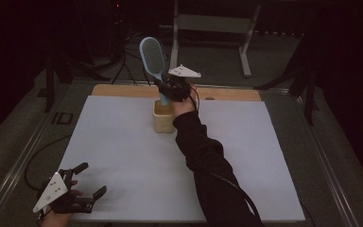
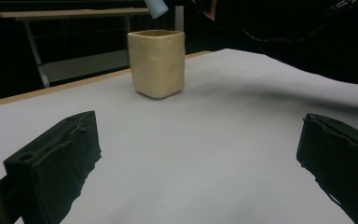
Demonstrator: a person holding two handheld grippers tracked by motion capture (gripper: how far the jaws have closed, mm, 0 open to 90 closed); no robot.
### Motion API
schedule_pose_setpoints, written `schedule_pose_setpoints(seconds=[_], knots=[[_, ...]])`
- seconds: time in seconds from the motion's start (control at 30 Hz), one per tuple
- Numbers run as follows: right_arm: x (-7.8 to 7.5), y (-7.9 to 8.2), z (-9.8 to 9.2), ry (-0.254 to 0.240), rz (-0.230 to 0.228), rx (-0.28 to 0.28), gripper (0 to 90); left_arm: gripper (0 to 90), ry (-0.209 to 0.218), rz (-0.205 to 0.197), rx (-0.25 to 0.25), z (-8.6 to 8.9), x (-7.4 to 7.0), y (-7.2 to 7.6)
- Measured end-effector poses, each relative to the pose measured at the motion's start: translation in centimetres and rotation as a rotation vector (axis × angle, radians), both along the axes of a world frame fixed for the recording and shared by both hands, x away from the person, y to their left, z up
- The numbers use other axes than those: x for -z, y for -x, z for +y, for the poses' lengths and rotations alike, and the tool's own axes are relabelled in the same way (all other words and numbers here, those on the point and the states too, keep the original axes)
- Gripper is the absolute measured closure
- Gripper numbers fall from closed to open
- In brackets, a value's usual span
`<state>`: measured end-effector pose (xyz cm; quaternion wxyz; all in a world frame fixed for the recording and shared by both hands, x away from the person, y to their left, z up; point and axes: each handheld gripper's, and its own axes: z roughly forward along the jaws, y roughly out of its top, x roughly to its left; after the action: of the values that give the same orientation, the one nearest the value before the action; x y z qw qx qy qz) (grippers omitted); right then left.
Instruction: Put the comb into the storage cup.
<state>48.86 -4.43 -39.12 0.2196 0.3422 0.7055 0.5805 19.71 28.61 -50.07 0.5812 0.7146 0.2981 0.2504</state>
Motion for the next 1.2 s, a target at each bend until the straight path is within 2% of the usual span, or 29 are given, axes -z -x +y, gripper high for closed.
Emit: schedule_pose_setpoints(seconds=[0.37,0.57,1.2], knots=[[1.5,-0.2,-0.5,-0.024,0.021,0.001,70.8,0.0,-0.004,0.0,0.001,0.0,0.0,0.0],[2.2,0.0,-0.4,-0.003,0.01,0.006,70.8,0.0,-0.003,0.001,0.0,0.0,0.0,0.0],[5.3,0.5,-0.6,-0.011,0.033,-0.008,70.6,0.0,-0.004,0.004,0.001,0.0,0.1,0.0]])
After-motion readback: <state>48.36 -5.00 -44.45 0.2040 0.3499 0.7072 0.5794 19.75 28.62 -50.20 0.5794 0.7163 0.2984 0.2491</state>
